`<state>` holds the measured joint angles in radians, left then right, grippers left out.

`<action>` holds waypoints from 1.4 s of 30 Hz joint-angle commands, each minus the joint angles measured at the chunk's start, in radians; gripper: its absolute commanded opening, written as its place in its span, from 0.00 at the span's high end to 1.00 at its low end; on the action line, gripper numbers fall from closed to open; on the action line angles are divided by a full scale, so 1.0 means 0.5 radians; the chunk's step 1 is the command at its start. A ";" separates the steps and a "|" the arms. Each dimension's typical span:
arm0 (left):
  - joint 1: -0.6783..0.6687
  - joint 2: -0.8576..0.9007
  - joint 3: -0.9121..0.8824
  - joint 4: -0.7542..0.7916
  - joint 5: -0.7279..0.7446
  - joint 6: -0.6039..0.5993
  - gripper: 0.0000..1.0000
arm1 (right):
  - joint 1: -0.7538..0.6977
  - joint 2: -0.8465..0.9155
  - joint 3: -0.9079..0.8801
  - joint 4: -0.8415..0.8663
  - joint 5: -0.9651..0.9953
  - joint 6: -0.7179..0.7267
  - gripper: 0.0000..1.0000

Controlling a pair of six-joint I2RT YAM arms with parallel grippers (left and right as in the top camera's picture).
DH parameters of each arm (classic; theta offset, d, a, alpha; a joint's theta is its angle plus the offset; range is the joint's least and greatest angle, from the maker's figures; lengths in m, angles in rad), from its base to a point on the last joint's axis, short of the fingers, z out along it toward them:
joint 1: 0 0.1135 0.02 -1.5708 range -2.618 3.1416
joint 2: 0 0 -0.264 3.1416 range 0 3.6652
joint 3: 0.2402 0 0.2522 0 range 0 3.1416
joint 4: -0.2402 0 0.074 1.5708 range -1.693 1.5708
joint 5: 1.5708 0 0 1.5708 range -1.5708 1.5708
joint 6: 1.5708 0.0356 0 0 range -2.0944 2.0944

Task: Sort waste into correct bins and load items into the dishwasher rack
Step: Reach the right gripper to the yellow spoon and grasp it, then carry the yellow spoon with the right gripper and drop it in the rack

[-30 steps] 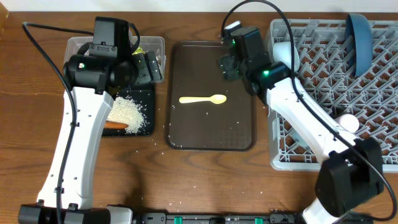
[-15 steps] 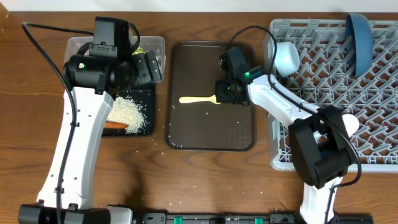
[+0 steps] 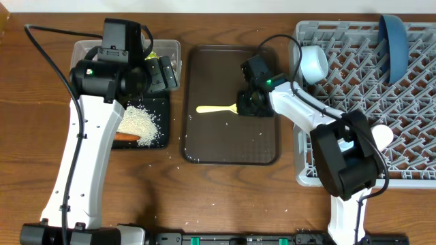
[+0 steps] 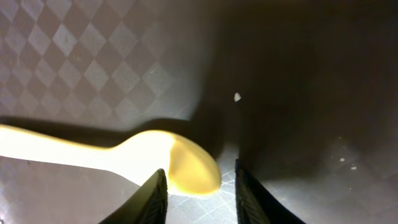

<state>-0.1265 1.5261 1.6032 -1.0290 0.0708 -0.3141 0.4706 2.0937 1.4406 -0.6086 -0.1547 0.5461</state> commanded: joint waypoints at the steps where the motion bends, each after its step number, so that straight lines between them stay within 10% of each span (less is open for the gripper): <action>1: -0.002 0.005 0.009 -0.005 -0.031 0.005 0.05 | -0.046 0.060 0.005 0.012 -0.061 0.051 0.71; 9: -0.002 0.005 0.009 -0.005 -0.031 0.005 0.05 | -0.069 0.081 0.005 0.021 -0.125 0.050 0.99; 42: -0.002 0.005 0.009 -0.005 -0.031 0.005 0.05 | -0.313 -0.843 0.040 -0.190 -0.050 -0.726 0.99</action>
<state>-0.1265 1.5261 1.6032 -1.0290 0.0708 -0.3141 0.3435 1.7546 1.4483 -0.6994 -0.2363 0.2459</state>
